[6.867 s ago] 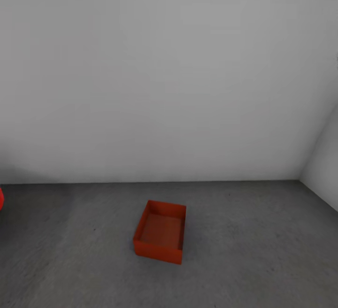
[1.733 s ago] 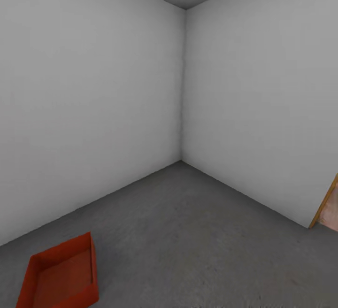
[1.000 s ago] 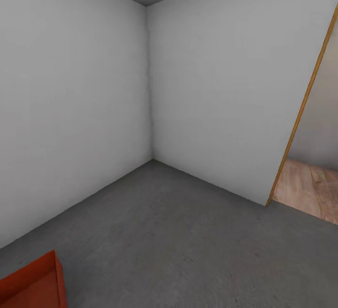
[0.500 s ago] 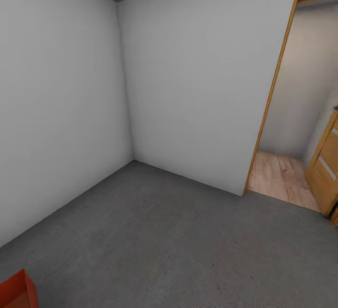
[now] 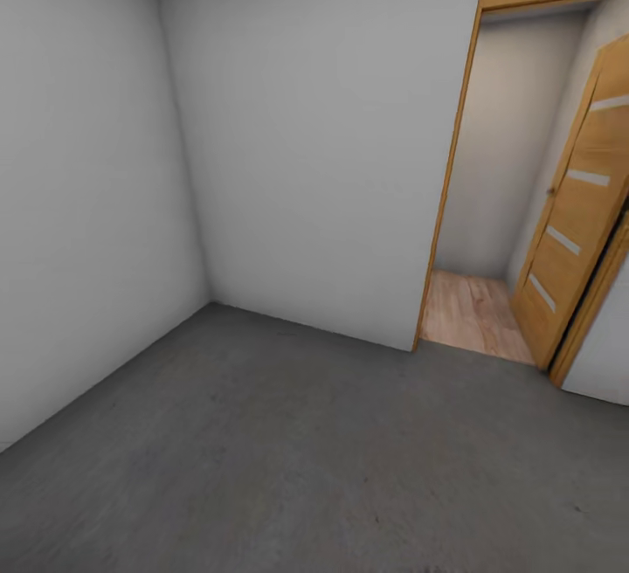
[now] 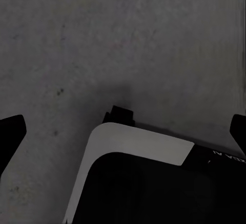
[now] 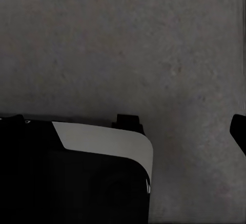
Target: Move the two storage containers from the living room to the garage. In the garage, place one container on the floor and stack the other container on top of it (either order is fine).
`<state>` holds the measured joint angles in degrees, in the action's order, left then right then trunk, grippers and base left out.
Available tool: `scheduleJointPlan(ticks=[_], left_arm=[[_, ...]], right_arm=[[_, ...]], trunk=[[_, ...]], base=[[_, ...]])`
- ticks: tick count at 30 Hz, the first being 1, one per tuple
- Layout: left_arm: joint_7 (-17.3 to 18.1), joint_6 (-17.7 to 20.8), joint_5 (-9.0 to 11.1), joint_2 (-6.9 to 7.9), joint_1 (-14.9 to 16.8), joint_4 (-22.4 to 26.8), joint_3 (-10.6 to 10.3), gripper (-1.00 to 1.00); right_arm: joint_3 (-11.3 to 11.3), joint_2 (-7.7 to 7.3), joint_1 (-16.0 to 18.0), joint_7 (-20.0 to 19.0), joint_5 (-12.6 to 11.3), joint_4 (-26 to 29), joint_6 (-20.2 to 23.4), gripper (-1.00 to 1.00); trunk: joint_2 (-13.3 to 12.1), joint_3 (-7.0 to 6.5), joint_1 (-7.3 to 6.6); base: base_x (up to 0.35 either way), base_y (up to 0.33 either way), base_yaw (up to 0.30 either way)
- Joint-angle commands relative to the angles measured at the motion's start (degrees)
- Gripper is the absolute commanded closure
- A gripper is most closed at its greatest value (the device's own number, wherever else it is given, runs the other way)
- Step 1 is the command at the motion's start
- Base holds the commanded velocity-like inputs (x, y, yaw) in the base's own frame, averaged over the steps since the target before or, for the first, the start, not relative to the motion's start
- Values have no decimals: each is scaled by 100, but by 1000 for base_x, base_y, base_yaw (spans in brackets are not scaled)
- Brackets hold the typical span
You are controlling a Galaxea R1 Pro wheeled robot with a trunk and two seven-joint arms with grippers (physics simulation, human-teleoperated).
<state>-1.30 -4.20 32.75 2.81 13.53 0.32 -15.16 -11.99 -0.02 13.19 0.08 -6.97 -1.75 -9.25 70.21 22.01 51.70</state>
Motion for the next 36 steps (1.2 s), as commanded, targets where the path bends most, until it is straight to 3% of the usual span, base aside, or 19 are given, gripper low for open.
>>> scheduleJointPlan(ticks=[1,36], left_arm=[[-13,-11,41,1,1,3,-49,-100],[-14,-11,41,1,1,3,-49,-100]], right_arm=[[-49,2,9,1,-59,-19,-33,-100],[-49,-33,9,6,-94,-24,-33,-100]], trunk=[[4,9,0],[4,48,0]], base=[[0,0,-298],[0,0,-299]])
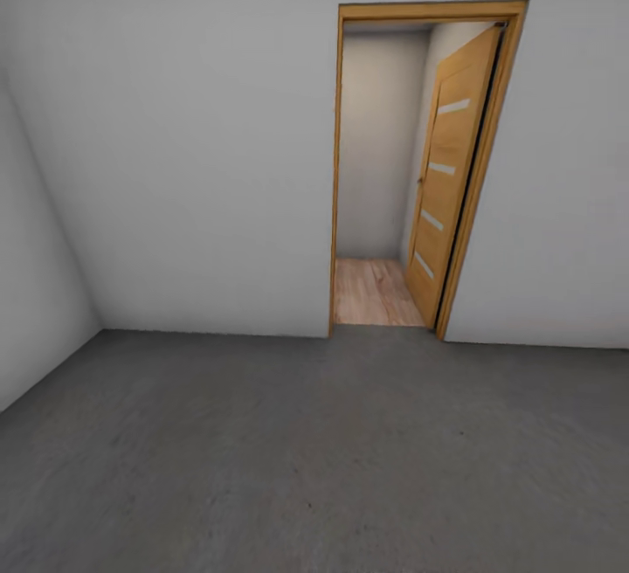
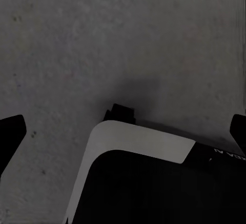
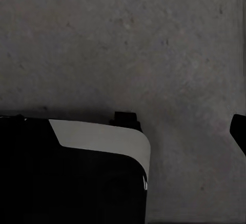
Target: Move the two storage containers from the living room to the garage. In the garage, place one container on the floor and stack the other container on top of it (either order is fine).
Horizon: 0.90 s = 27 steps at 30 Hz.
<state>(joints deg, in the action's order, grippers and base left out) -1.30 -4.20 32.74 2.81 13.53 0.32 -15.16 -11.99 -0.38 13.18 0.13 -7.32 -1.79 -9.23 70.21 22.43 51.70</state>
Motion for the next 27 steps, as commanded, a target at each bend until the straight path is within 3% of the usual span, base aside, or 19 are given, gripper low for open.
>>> scheduleJointPlan(ticks=[1,11,27], left_arm=[[-14,-11,41,1,1,3,-49,-100],[-12,-11,42,1,1,3,-49,-100],[-15,-11,41,1,1,3,-49,-100]], right_arm=[[-49,3,9,-1,-59,-17,-34,-100],[-49,3,9,-4,-59,-14,-43,-100],[-49,9,9,-4,-59,-14,-27,-100]], trunk=[[4,4,0],[4,-38,0],[4,-121,0]], base=[[0,0,-300],[0,0,-274],[0,0,-193]])
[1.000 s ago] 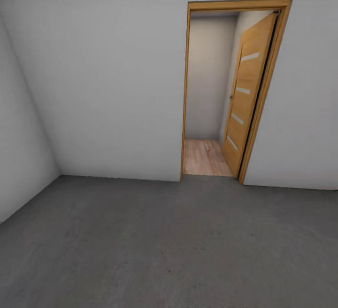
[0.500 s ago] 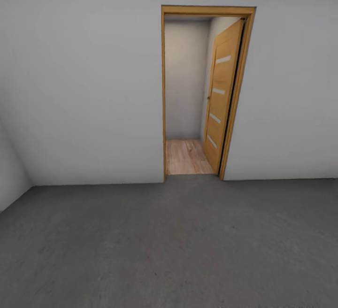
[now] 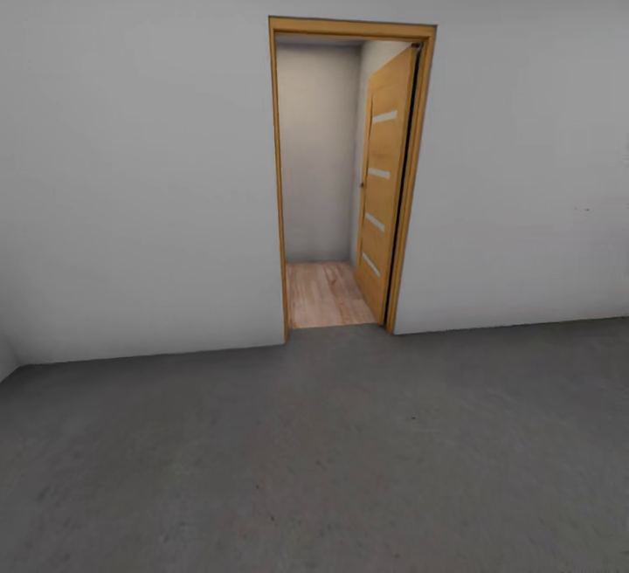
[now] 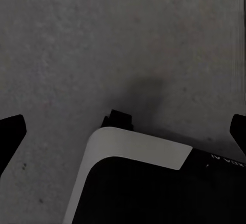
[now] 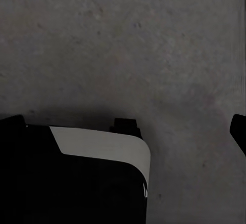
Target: Move the two storage containers from the living room to the garage. In the garage, place one container on the floor and stack the other container on top of it (either order is fine).
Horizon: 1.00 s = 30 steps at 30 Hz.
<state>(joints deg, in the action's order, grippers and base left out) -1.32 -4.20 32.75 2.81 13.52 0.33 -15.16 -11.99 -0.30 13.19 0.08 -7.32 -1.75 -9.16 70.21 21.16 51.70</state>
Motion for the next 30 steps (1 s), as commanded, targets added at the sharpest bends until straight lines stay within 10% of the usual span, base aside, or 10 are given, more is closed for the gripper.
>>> scheduleJointPlan(ticks=[1,17,30], left_arm=[[-12,-11,40,0,1,3,-49,-100],[17,-9,55,-9,1,7,-37,-100],[43,42,34,-344,1,-6,-62,-100]], right_arm=[[-46,0,8,1,-59,-19,-37,-100],[-55,-8,8,44,18,-10,-21,-100],[-58,-6,8,66,20,-10,-16,-100]], trunk=[[4,4,0],[4,-2,0],[4,-2,0]], base=[[0,0,-182],[0,0,-83],[45,-23,0]])
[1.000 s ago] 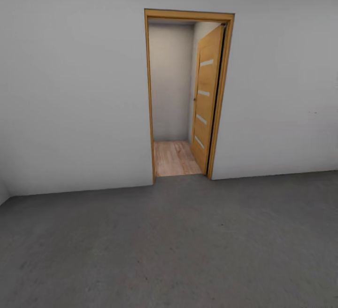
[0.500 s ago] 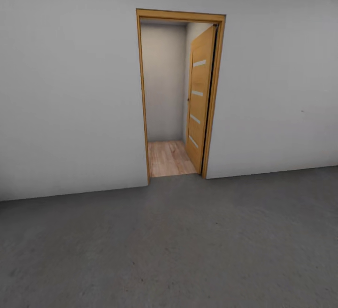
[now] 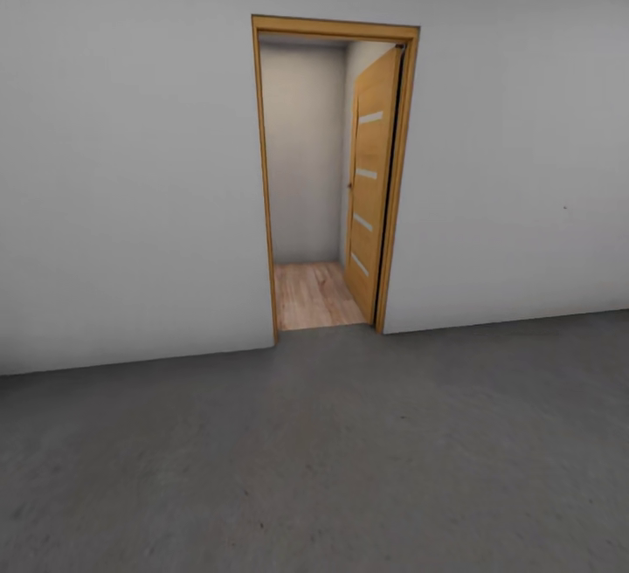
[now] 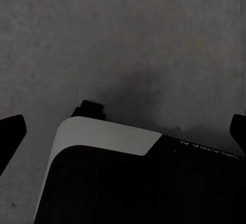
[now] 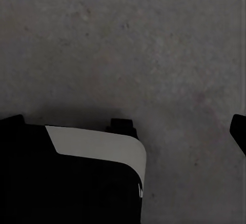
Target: Move the two storage containers from the living room to the garage. In the garage, place one container on the floor and stack the other container on top of it (either order is fine).
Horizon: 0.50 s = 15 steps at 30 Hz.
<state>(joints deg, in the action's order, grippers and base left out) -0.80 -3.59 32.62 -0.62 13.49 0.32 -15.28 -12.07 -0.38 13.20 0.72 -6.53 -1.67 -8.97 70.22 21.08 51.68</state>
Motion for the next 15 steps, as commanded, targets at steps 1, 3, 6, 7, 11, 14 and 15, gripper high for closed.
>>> scheduleJointPlan(ticks=[1,3,6,7,11,14,15], left_arm=[[-8,-15,42,-3,4,-5,-53,-100],[-8,-7,27,-6,4,-5,-66,-100],[-8,-5,16,-8,4,1,-75,-100],[-11,-10,16,-7,4,2,-78,-100],[-16,-35,16,-1,4,3,-80,-100],[-16,-48,16,0,4,-1,-80,-100],[-17,-50,16,0,4,-2,-80,-100]], right_arm=[[-50,2,8,3,-59,-18,-34,-100],[-50,3,8,5,-59,-18,-34,-100],[-50,3,8,12,-59,-18,-31,-100],[-50,3,8,14,-62,-18,-28,-100],[-44,5,8,15,-71,-18,-24,-100],[-42,10,8,17,-84,-18,-5,-100],[-42,10,8,18,-88,-18,0,-100]], trunk=[[3,6,2],[3,6,2],[3,6,2],[3,6,2],[3,6,2],[3,6,2],[3,6,2]], base=[[219,-115,0],[253,-126,0],[278,-129,0],[288,-129,0],[291,-128,-2],[293,-127,-113],[293,-126,-183]])
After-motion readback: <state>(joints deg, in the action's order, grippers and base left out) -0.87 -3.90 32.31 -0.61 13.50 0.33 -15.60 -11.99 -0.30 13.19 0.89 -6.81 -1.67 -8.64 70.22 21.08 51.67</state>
